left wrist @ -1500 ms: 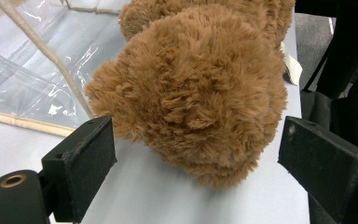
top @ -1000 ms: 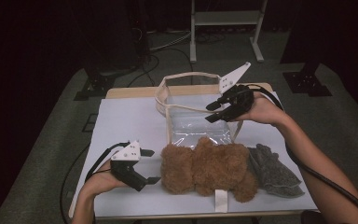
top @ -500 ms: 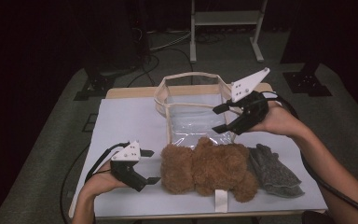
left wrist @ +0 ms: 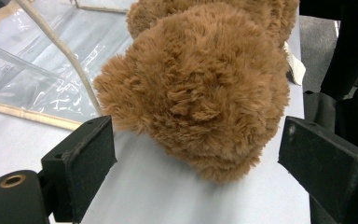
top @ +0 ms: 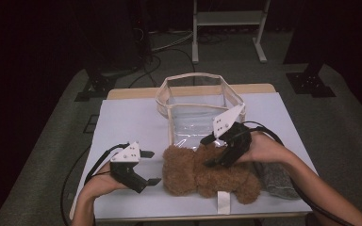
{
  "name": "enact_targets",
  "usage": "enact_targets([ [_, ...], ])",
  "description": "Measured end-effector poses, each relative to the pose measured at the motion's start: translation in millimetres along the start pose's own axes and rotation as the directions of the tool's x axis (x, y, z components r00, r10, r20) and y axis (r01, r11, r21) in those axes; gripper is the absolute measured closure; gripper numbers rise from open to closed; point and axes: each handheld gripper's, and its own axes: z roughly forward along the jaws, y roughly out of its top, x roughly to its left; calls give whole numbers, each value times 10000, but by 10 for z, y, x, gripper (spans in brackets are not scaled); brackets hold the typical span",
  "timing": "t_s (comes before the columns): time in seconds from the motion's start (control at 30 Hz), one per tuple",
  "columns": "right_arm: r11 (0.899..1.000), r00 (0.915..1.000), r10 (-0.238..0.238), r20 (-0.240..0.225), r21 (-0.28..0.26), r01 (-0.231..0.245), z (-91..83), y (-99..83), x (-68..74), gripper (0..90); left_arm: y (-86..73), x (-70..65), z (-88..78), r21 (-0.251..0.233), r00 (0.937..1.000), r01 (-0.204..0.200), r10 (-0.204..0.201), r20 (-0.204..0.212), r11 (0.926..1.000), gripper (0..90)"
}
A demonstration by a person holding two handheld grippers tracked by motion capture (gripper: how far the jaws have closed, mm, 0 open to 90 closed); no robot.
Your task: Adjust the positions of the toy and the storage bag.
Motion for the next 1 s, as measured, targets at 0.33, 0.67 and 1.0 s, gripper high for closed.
enact_targets([
  [0.33, 9938, 9998, -195, 77, 1096, 185, 350, -77, 13, 263, -12, 1, -7, -43, 10000, 51, -51, 6, 10000, 96],
  [0.67, 9912, 9991, -57, 424, 1323, 0, 480, -205, 21, 241, -16, -1, -3, -57, 10000, 42, -42, 56, 10000, 96],
  [1.0, 9901, 9982, 94, 585, 1392, -175, 548, -333, 3, 222, -18, 1, -7, -34, 10000, -10, 10, 88, 10000, 96],
])
